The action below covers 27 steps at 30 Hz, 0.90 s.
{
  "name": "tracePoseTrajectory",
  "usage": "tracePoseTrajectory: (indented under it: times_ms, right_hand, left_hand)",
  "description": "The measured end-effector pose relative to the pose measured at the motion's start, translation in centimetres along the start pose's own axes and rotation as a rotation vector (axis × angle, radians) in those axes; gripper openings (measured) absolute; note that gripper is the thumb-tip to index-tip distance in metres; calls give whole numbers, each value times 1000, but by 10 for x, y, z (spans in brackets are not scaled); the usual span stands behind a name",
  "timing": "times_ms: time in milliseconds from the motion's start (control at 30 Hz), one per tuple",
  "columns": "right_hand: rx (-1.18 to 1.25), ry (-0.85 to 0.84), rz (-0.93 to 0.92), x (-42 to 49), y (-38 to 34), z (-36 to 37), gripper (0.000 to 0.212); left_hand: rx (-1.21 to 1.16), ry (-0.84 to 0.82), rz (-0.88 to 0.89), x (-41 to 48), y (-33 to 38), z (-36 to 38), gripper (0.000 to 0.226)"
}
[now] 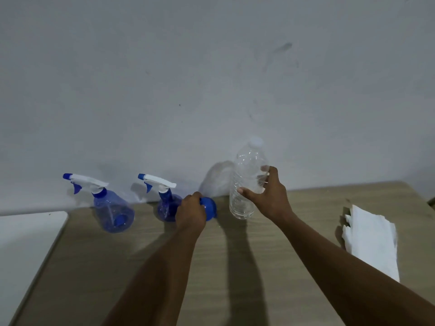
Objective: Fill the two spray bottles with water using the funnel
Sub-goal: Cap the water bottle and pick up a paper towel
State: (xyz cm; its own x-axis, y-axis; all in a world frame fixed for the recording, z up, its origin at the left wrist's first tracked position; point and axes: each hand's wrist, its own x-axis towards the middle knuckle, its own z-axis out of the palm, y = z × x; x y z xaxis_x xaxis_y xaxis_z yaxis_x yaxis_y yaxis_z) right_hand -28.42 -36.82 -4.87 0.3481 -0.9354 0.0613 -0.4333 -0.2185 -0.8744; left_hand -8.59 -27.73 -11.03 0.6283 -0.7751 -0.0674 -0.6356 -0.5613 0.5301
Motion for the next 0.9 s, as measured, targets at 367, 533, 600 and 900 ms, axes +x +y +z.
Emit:
tracePoseTrajectory:
  times_ms: [367, 533, 600, 900]
  right_hand:
    - [-36, 63, 184, -53, 13, -28, 76]
    - [-103, 208, 307, -126, 42, -56, 35]
    - [-124, 268, 349, -158, 50, -67, 28]
    - [-219, 485, 522, -232, 93, -138, 20]
  left_hand:
    - [-33, 10, 86, -42, 0, -3, 59]
    - [-168, -54, 196, -94, 8, -2, 27]
    - [-219, -142, 237, -111, 11, 6, 18]
    - [-230, -394, 332, -166, 77, 44, 11]
